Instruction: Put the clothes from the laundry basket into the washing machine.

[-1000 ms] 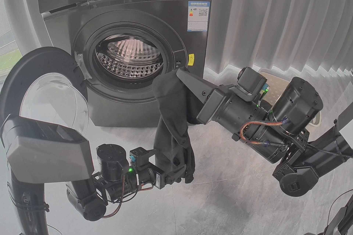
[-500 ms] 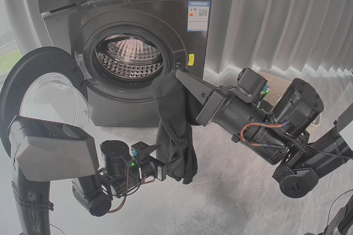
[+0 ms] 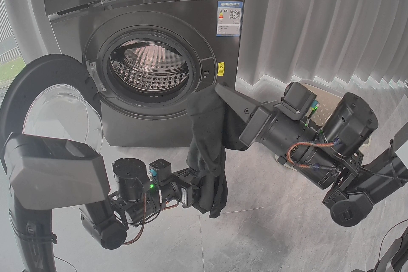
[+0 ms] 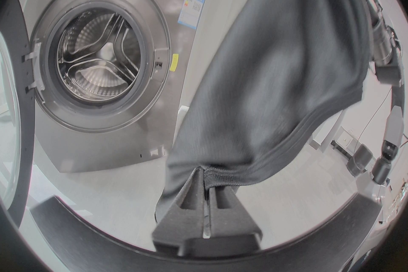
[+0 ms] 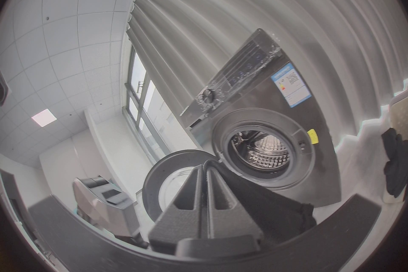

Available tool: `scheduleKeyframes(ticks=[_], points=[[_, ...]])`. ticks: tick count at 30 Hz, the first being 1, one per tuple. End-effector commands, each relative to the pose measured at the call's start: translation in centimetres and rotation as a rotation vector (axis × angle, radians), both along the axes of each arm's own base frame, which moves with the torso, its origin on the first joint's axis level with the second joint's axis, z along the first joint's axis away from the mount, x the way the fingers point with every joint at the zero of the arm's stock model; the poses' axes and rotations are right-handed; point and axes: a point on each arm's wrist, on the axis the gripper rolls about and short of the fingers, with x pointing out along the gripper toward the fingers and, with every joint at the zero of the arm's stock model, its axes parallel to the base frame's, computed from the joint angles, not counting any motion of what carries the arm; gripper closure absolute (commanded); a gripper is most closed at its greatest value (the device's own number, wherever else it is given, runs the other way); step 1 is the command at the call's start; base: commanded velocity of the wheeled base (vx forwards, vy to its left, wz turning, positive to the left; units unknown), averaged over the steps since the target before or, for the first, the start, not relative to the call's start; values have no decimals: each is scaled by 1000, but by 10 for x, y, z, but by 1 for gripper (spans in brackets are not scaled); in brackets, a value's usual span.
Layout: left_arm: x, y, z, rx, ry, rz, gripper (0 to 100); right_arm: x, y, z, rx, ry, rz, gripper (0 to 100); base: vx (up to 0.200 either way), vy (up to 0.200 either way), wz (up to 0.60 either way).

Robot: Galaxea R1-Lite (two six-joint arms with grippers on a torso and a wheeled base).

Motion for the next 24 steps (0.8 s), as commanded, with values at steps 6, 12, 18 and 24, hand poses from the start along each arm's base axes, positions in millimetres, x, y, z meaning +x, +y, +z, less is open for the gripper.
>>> scheduleKeyframes(ticks=[6, 12, 18, 24], points=[[-51, 12, 66, -81, -110, -72, 100, 20, -46, -27, -71, 63, -139, 100, 0, 0, 0], [-74, 13, 96, -144, -183, -118, 100, 18, -56, -39, -96, 79, -120, 0, 0, 0, 0], [-76, 13, 120, -207, -262, -116, 100, 12, -64, -69, -189, 183, -129, 0, 0, 0, 0], [-70, 8, 140, -275, -322, -112, 100, 23, -75, -98, -299, 212, -184, 0, 0, 0, 0]])
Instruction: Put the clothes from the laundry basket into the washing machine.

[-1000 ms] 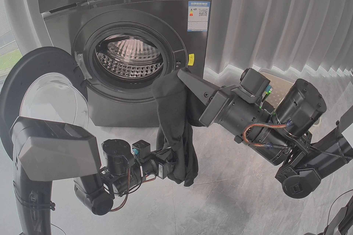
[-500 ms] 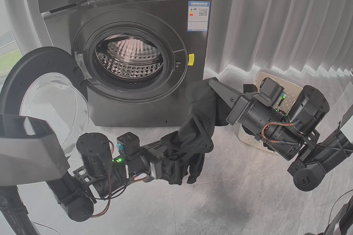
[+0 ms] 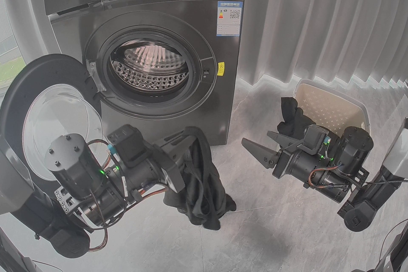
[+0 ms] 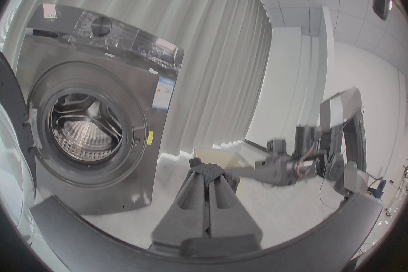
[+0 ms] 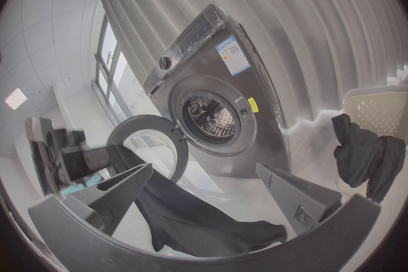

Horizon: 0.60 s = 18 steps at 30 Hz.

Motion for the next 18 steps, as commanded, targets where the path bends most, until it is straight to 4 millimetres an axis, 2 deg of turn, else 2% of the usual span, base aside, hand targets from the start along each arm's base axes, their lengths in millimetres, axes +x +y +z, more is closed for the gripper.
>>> scheduleKeyframes(ticks=[1, 4, 10, 15, 18], points=[[2, -3, 28, -84, -83, -3, 100, 11, -6, -27, -78, 50, -34, 0, 0, 0, 0], [6, -6, 38, -112, -114, -2, 100, 9, -5, -29, -89, 55, -28, 0, 0, 0, 0], [7, -6, 42, -125, -123, -2, 100, 0, -1, -39, -116, 95, 3, 0, 0, 0, 0], [7, -7, 45, -138, -132, 8, 100, -6, 10, -37, -125, 71, 45, 0, 0, 0, 0], [8, -7, 47, -144, -135, 17, 100, -2, 13, -33, -141, 22, 47, 0, 0, 0, 0]])
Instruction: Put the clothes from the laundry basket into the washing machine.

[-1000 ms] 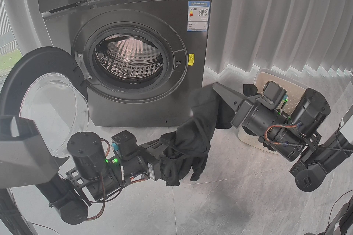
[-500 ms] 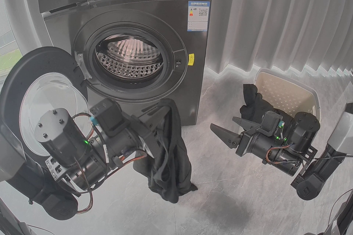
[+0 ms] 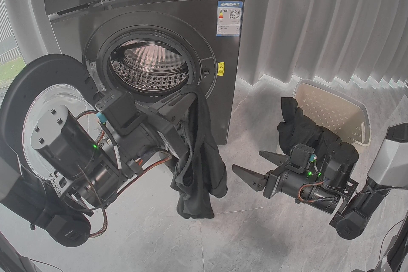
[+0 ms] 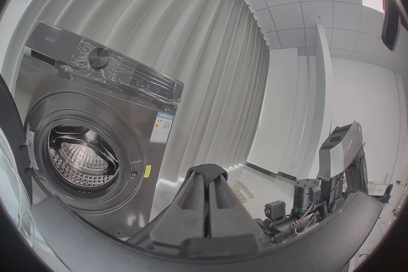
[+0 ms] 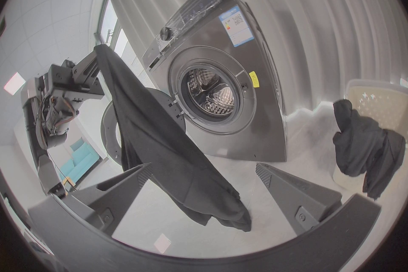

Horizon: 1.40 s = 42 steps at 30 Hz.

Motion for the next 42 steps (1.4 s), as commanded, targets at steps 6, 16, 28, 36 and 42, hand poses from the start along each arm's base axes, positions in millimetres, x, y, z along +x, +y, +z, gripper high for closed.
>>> scheduleKeyframes(ticks=[6, 16, 28, 36, 42], points=[[3, -2, 4, -11, -9, 7, 100, 0, 14, 6, 4, -50, 58, 0, 0, 0, 0], [17, -10, -10, 7, 40, 60, 100, 16, 38, -6, 12, -62, 89, 0, 0, 0, 0], [23, -18, -9, -3, 39, 58, 100, 23, 59, -14, 23, -73, 130, 0, 0, 0, 0], [22, -18, -3, -19, 22, 56, 100, 38, 68, -29, 17, -70, 119, 0, 0, 0, 0], [21, -17, 0, -26, 14, 55, 100, 55, 73, -34, 32, -92, 98, 0, 0, 0, 0]])
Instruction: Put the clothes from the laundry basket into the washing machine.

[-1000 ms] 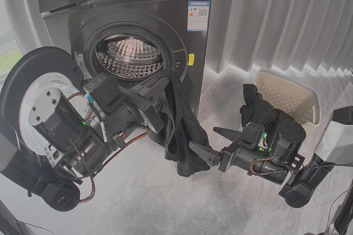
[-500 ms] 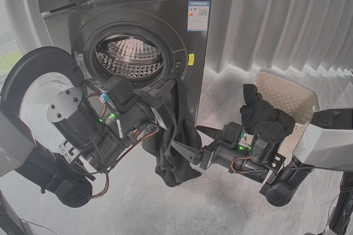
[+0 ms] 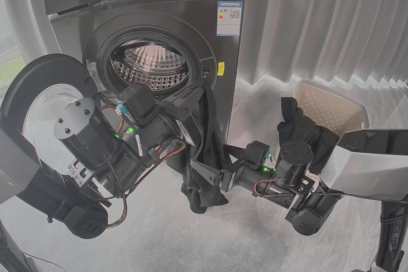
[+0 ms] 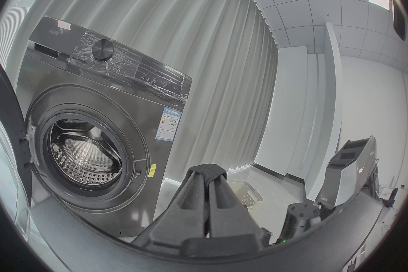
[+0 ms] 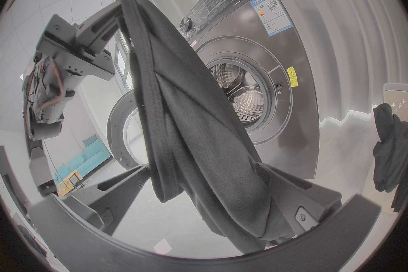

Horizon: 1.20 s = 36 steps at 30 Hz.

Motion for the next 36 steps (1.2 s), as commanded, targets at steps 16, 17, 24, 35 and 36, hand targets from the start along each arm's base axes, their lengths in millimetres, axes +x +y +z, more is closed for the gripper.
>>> scheduleKeyframes(ticks=[16, 17, 24, 35, 36], points=[[-8, 3, 23, -55, -61, -10, 100, 27, 6, -36, -23, 25, -34, 0, 0, 0, 0], [-9, 4, 25, -57, -64, -10, 100, 27, 6, -35, -20, 22, -34, 0, 0, 0, 0], [-9, 5, 26, -60, -67, -8, 100, 25, 8, -35, -21, 25, -26, 100, 0, 0, 0], [25, 14, 20, -58, -51, 86, 100, -28, -1, -8, -62, 45, 52, 100, 0, 0, 0], [31, 15, 18, -55, -48, 98, 100, -34, -3, -4, -64, 47, 61, 100, 0, 0, 0]])
